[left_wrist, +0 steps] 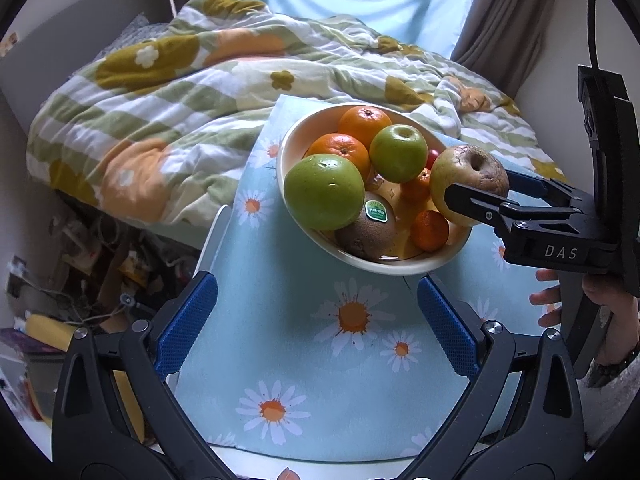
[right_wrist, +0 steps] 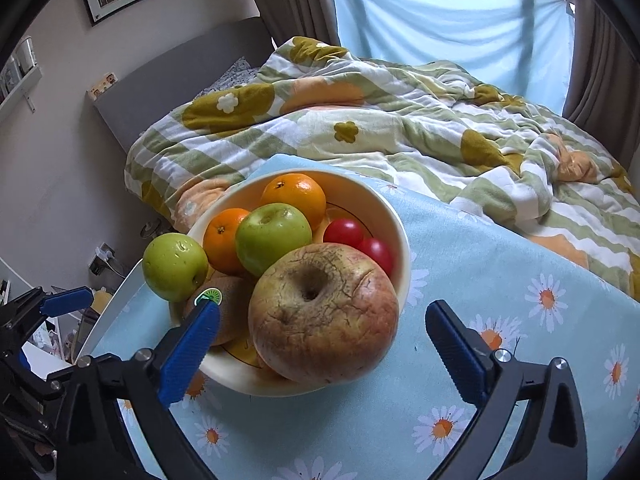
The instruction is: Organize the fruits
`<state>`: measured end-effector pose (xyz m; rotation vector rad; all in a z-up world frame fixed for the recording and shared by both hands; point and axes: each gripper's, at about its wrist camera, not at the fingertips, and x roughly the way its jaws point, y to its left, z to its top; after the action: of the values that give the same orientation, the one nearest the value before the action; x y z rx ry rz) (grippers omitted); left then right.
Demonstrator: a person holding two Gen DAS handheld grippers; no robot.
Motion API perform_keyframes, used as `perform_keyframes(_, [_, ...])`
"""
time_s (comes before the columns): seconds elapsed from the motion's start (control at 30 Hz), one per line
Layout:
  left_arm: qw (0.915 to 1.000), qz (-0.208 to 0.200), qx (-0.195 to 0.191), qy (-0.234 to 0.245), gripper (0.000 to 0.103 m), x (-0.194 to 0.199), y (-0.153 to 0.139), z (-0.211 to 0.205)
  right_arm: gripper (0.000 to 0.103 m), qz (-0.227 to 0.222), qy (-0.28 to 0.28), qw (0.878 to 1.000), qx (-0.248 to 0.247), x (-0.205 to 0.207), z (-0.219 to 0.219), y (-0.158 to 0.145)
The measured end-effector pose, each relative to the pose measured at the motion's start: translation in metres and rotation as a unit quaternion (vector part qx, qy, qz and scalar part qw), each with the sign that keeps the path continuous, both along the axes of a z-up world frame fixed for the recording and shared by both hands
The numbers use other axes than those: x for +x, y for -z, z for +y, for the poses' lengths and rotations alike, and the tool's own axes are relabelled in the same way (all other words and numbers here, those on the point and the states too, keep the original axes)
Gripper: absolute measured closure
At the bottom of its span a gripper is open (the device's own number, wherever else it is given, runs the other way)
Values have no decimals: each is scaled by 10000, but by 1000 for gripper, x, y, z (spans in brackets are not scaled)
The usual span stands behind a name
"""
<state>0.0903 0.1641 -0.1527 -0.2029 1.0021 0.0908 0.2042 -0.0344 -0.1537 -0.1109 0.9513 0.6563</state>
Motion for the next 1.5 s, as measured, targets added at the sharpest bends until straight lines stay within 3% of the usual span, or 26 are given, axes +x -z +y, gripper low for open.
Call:
perform_keyframes(0.3, [9999,-99,117,20,0,-9,-12,-9,1,-65,22,10000,-4,-6,-2,-6])
perform_keyframes(0.57, [9992,-325,164,161,0,-21,-46,-34,1,-278,230,9993,62,-31,-35,-49])
perform_keyframes(0.77, [9975,-597,235,298,0,-25,-82,-59,1,-288,793,9964,-22,-59,-79,-86])
perform_keyframes(1.13, [9943,-831,314,590,0,-29,-124,-95,1,-551,2104,9737,-683,-107,-152,-132])
perform_keyframes(1.5, [9918,-1000,401,690,0,-32,-132,-101,1,-567,2667,9595,-714,-124,-173,-142])
